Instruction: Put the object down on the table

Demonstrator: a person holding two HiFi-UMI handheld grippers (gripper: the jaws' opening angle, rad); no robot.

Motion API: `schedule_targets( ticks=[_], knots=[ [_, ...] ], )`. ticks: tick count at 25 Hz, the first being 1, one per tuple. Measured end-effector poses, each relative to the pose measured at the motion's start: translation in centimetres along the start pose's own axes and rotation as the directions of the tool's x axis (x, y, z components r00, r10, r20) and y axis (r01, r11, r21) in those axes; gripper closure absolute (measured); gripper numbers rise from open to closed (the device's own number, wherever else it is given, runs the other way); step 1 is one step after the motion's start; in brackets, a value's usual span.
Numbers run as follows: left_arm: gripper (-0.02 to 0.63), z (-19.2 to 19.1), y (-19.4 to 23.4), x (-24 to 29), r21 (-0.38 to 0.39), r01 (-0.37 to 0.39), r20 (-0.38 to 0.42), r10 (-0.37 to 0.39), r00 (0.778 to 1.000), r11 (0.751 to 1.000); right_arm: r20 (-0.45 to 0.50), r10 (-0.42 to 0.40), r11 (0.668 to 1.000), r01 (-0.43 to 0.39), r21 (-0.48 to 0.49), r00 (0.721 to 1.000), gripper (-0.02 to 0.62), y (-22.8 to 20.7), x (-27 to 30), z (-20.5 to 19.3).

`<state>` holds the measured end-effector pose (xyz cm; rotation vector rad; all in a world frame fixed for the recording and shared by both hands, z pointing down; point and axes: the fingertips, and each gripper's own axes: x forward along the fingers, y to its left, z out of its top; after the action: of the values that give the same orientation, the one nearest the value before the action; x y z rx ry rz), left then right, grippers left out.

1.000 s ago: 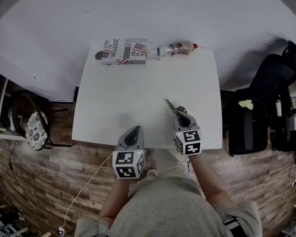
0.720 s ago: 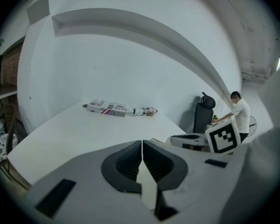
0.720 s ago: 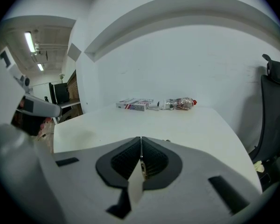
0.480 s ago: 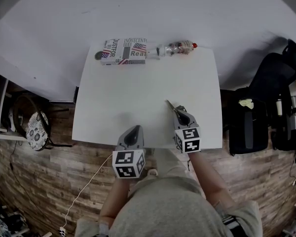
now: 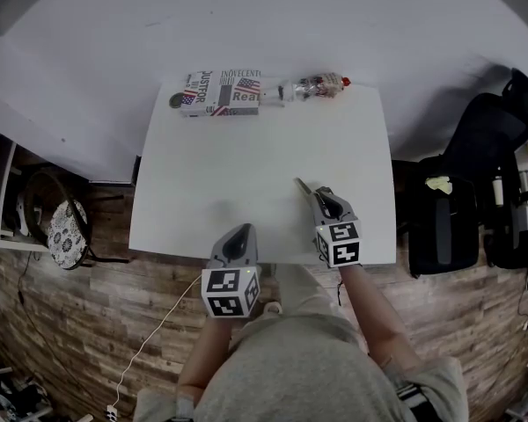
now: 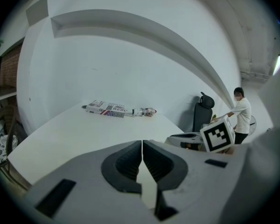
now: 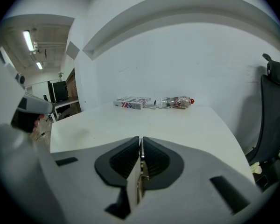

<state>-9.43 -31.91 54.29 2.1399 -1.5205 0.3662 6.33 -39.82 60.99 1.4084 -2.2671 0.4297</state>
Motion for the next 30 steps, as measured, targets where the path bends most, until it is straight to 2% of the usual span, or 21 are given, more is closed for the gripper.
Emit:
schedule_targets(
  ticks=[24,30],
  knots=[
    [0.597,0.0,-1.3,0.4,0.022,0.012,-0.006,-0.012,1.000,1.000,-0.048,-0.058,0.998,0.060,0.036,0.997,0.497,-4.6,1.3,-2.0],
    [0.597,0.2,-1.5,0.2,0.025,0.008,0.002,-0.008,1.000,1.000,-0.054,-0.061,0.998,0.062,0.017,0.997,0.495,-4.7,1.3,-2.1]
  ],
)
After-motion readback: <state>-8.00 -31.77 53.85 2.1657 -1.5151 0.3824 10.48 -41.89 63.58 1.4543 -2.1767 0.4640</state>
